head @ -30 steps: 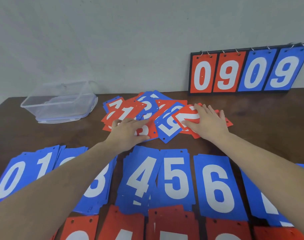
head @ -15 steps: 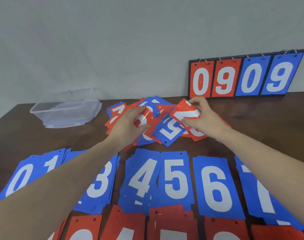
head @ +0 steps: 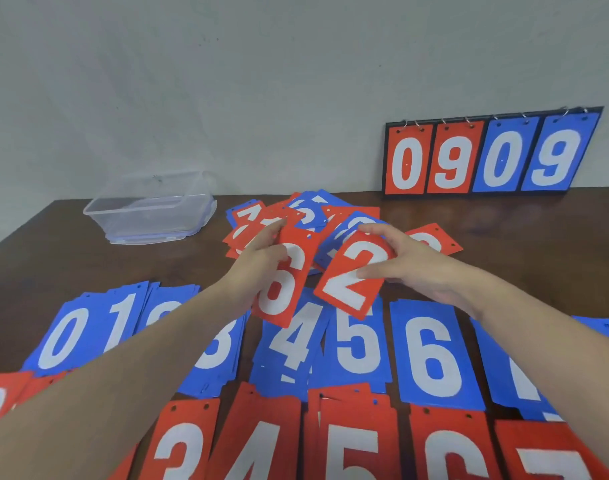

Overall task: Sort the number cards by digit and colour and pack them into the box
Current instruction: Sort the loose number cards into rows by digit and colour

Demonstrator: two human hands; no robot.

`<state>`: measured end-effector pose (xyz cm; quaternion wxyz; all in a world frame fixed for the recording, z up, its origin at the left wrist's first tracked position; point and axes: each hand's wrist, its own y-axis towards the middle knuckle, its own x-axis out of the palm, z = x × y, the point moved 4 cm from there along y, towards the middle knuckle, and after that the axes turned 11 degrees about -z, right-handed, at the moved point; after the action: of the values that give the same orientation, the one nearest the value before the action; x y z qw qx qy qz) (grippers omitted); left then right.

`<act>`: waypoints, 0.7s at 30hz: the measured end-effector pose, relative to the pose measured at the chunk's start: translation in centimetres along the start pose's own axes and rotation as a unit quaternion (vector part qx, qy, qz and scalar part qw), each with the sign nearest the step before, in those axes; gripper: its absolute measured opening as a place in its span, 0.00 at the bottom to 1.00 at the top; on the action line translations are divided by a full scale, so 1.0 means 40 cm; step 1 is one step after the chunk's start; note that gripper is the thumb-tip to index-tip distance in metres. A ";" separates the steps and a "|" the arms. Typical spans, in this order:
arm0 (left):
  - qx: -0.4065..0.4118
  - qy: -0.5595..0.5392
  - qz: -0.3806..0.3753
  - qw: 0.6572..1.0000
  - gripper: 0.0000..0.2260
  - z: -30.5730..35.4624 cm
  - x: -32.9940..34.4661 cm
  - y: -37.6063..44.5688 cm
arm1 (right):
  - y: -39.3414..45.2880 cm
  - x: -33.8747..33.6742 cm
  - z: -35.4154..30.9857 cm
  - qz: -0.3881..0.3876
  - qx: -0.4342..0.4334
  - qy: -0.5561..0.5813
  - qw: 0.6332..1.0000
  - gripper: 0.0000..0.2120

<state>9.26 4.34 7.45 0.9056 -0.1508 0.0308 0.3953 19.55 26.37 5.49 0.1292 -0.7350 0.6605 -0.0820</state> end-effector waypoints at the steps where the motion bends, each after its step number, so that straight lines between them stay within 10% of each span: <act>1: 0.006 -0.020 -0.013 1.000 0.26 -0.004 0.002 -0.009 | -0.002 0.007 0.001 0.000 0.000 0.012 1.000 0.33; 5: 0.025 -0.078 -0.039 0.996 0.24 -0.013 0.007 -0.054 | -0.010 0.036 0.002 0.024 -0.022 0.058 0.998 0.15; 21: 0.006 -0.162 0.081 0.983 0.20 -0.130 -0.195 -0.297 | -0.067 0.178 -0.004 0.036 0.002 0.146 0.989 0.18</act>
<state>12.86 -10.35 6.83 0.8643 -0.0764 -0.1013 0.4866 22.86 19.56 6.10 0.0354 -0.6903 0.6986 -0.1849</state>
